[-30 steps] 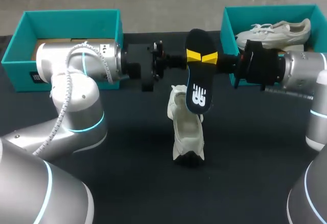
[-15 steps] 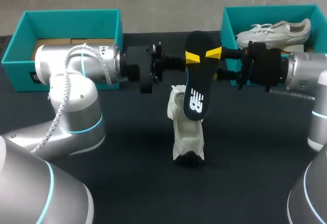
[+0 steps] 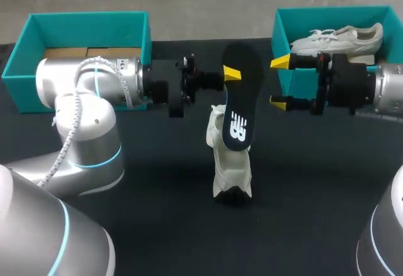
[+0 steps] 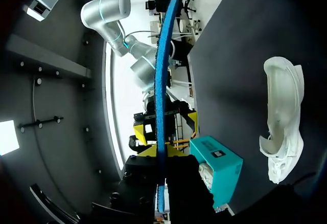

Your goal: Take the shoe out of the shoebox, open the shoe tongue, remove and reinsert the insole, then place the shoe into the shoebox

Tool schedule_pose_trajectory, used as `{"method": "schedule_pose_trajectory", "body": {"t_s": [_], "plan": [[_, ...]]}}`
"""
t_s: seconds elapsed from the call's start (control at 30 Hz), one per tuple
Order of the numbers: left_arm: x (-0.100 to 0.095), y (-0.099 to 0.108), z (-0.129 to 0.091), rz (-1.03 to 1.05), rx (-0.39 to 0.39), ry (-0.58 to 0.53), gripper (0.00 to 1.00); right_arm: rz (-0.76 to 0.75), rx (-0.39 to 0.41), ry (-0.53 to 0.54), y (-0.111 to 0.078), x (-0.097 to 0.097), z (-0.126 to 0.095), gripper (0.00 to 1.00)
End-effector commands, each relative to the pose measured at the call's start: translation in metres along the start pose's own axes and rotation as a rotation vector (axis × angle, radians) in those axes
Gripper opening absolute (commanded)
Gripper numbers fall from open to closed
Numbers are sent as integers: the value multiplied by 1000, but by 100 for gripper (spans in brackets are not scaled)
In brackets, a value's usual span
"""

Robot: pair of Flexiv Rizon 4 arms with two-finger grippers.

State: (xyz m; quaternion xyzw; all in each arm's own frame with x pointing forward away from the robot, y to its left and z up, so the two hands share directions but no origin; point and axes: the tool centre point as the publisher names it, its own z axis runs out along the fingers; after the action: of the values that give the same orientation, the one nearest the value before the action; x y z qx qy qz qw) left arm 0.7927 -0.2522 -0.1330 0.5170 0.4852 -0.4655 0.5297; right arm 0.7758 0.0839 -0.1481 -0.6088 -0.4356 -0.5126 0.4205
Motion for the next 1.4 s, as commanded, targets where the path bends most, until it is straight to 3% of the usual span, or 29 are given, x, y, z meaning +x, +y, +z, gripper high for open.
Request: {"method": "schedule_pose_trajectory", "body": {"t_s": [0.03,0.3,0.5,0.63,1.07,1.4], "plan": [[-1,-2,0,1,-4,5,0,1,0,-5,-2,1,-2,100],[-1,-2,0,1,-4,5,0,1,0,-5,-2,1,-2,100],[-1,-2,0,1,-4,5,0,-76,-49,-32,14,-45,-36,100],[-1,-2,0,1,-4,5,0,-133,-77,-43,20,-57,-62,100],[-1,-2,0,1,-4,5,0,-215,-48,-243,5,-61,-102,100],[-1,-2,0,1,-4,5,0,-130,-95,-396,-7,-49,-129,100]]}}
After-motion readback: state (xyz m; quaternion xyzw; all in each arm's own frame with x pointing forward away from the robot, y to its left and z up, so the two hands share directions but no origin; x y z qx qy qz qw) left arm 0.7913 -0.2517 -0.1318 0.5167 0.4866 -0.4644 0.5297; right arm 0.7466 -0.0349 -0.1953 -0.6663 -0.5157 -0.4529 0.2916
